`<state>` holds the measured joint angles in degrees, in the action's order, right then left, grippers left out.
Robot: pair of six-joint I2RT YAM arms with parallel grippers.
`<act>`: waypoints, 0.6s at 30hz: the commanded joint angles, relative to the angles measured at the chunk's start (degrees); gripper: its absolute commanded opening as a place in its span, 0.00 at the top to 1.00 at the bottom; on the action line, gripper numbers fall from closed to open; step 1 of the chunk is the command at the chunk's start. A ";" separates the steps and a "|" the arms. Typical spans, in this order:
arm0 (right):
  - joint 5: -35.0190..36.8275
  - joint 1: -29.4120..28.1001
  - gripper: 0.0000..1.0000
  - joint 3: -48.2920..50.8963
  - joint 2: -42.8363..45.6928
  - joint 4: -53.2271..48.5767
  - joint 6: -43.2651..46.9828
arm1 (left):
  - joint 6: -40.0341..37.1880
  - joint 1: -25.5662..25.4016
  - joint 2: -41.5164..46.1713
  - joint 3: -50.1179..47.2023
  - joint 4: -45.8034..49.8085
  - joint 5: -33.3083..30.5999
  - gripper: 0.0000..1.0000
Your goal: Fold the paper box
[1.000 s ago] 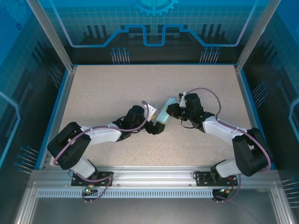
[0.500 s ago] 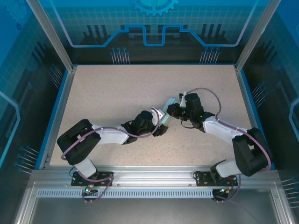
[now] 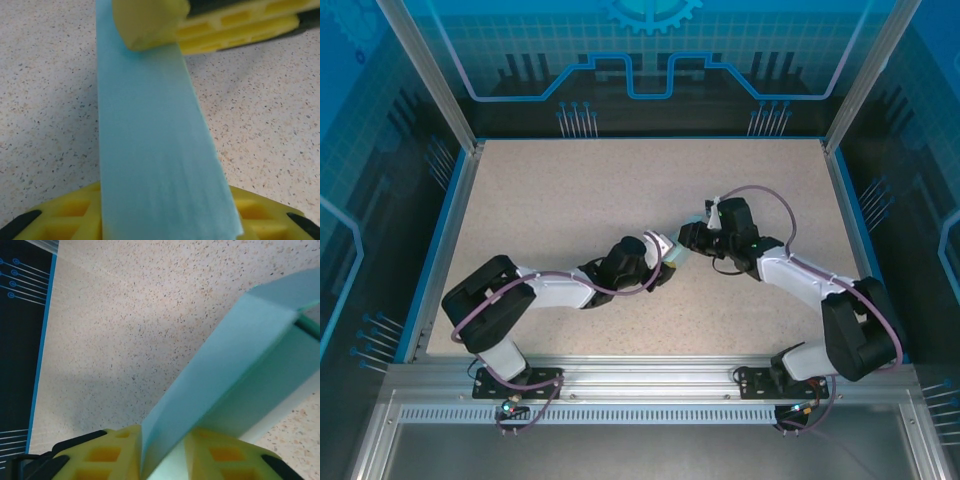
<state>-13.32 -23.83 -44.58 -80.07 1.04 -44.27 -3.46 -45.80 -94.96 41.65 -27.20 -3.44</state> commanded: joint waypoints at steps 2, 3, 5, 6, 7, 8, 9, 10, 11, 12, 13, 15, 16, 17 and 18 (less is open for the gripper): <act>1.14 1.15 0.62 -4.00 4.17 -8.86 8.21 | -3.47 3.05 4.50 0.65 3.63 6.17 0.64; 1.18 1.40 0.60 -4.64 4.90 -9.98 10.12 | -4.14 3.77 5.13 0.74 4.64 7.64 0.65; 1.07 1.76 0.57 -5.49 6.21 -12.05 13.86 | -5.67 5.00 5.96 1.17 6.82 9.93 0.67; 0.93 2.05 0.55 -5.52 6.79 -13.18 16.19 | -6.61 5.60 6.39 1.47 8.12 10.70 0.68; 0.93 2.20 0.54 -7.56 7.22 -14.14 18.28 | -7.29 6.09 6.72 1.66 9.06 11.51 0.69; 0.85 2.48 0.53 -8.37 7.62 -15.18 20.75 | -8.09 6.70 7.04 1.92 10.17 12.00 0.70; 1.06 2.69 0.53 -8.97 7.81 -16.02 23.30 | -8.79 7.27 7.48 2.03 10.99 12.45 0.71; 1.26 2.97 0.52 -9.70 7.84 -16.69 25.36 | -9.73 7.67 7.94 1.89 11.43 13.19 0.71; 1.47 3.30 0.52 -10.23 7.76 -17.18 27.60 | -10.37 8.26 8.52 1.57 11.38 13.73 0.71; 1.75 3.59 0.52 -10.61 7.62 -17.17 29.69 | -11.05 8.83 9.11 1.38 11.37 14.30 0.72; 1.96 3.90 0.51 -10.70 7.54 -16.82 31.14 | -11.64 9.36 9.59 1.33 11.65 15.22 0.72; 2.87 4.45 0.51 -10.64 7.36 -15.58 34.00 | -13.26 10.47 10.55 1.56 12.99 16.48 0.72; 3.11 4.65 0.51 -10.52 7.30 -14.86 35.07 | -13.84 10.93 10.88 1.66 13.71 17.10 0.72; 3.20 4.81 0.51 -10.34 7.30 -13.98 36.32 | -14.77 11.40 11.23 1.83 14.51 17.77 0.72; 2.97 4.93 0.51 -10.36 7.16 -13.38 38.10 | -15.64 11.96 11.53 1.87 15.17 18.31 0.73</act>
<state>-11.09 -19.79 -54.11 -73.12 -12.60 -13.76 -14.70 -35.16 -85.67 41.91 -14.63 10.52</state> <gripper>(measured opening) 0.487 0.429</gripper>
